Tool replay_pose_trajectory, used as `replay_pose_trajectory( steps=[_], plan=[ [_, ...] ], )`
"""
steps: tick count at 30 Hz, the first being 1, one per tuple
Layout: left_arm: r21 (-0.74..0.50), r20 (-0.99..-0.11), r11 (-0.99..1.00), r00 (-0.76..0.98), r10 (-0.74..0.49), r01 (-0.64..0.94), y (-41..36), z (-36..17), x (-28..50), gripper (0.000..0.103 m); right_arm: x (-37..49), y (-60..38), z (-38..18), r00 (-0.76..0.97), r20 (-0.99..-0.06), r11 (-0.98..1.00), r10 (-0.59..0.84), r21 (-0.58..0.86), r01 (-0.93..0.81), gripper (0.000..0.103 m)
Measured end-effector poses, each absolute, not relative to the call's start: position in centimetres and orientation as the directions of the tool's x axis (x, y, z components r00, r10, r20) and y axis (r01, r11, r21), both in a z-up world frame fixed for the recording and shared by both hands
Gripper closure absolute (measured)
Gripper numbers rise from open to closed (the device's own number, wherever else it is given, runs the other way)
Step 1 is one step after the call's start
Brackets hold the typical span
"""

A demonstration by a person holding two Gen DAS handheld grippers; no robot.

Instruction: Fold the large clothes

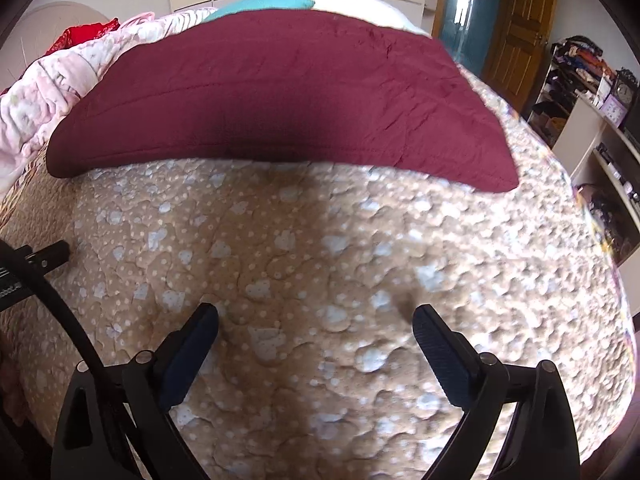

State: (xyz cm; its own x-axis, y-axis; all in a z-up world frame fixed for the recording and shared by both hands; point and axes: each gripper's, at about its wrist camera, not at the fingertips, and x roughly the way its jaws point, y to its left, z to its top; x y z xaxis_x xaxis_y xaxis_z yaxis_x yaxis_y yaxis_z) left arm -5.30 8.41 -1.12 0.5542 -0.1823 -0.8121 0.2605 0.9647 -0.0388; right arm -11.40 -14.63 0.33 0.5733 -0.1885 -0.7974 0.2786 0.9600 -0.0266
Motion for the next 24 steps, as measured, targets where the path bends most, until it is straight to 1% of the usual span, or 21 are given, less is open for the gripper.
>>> replay_pose_trajectory(
  steps=[4, 7, 9, 10, 11, 12, 14, 17, 20, 24],
  plan=[
    [-0.021, -0.785, 0.953, 0.586, -0.203, 0.303, 7.9, 1.5, -5.9, 0.009, -11.2, -15.7, 2.4, 0.619, -0.756, 0.961, -0.213, -0.047, 0.273, 0.004],
    [-0.028, -0.756, 0.942, 0.609, -0.239, 0.335, 7.0, 4.1, -5.3, 0.009, -9.8, -17.0, 4.9, 0.653, -0.716, 0.957, -0.248, -0.075, 0.281, 0.009],
    [-0.036, -0.741, 0.934, 0.618, -0.263, 0.354, 6.1, 5.8, -4.0, 0.009, -7.9, -18.4, 6.8, 0.672, -0.695, 0.954, -0.255, -0.069, 0.292, 0.012],
    [-0.036, -0.74, 0.932, 0.616, -0.268, 0.362, 5.4, 6.5, -3.1, 0.009, -7.1, -19.0, 7.3, 0.68, -0.689, 0.954, -0.251, -0.057, 0.294, 0.016],
    [-0.041, -0.744, 0.929, 0.609, -0.275, 0.369, 4.8, 7.0, -2.0, 0.009, -5.6, -19.9, 8.0, 0.687, -0.684, 0.954, -0.244, -0.041, 0.298, 0.022],
    [-0.049, -0.749, 0.925, 0.599, -0.283, 0.376, 4.1, 7.3, -0.9, 0.009, -4.4, -20.5, 8.3, 0.686, -0.685, 0.952, -0.244, -0.033, 0.305, 0.026],
    [-0.044, -0.755, 0.926, 0.595, -0.276, 0.375, 2.7, 7.5, 1.8, 0.009, -1.6, -21.5, 8.5, 0.674, -0.699, 0.947, -0.24, -0.015, 0.322, 0.038],
    [0.043, -0.784, 0.936, 0.593, -0.185, 0.348, 0.4, 5.8, 5.8, 0.009, 1.9, -22.8, 7.9, 0.653, -0.727, 0.939, -0.213, 0.032, 0.342, 0.04],
    [0.058, -0.831, 0.94, 0.537, -0.141, 0.336, -0.9, 2.9, 9.2, 0.009, 4.3, -23.2, 6.3, 0.625, -0.756, 0.935, -0.195, 0.049, 0.351, 0.04],
    [0.118, -0.811, 0.937, 0.577, -0.1, 0.328, -2.0, 2.3, 9.5, 0.009, 6.0, -23.3, 4.3, 0.606, -0.769, 0.934, -0.205, 0.031, 0.355, 0.036]
  ],
)
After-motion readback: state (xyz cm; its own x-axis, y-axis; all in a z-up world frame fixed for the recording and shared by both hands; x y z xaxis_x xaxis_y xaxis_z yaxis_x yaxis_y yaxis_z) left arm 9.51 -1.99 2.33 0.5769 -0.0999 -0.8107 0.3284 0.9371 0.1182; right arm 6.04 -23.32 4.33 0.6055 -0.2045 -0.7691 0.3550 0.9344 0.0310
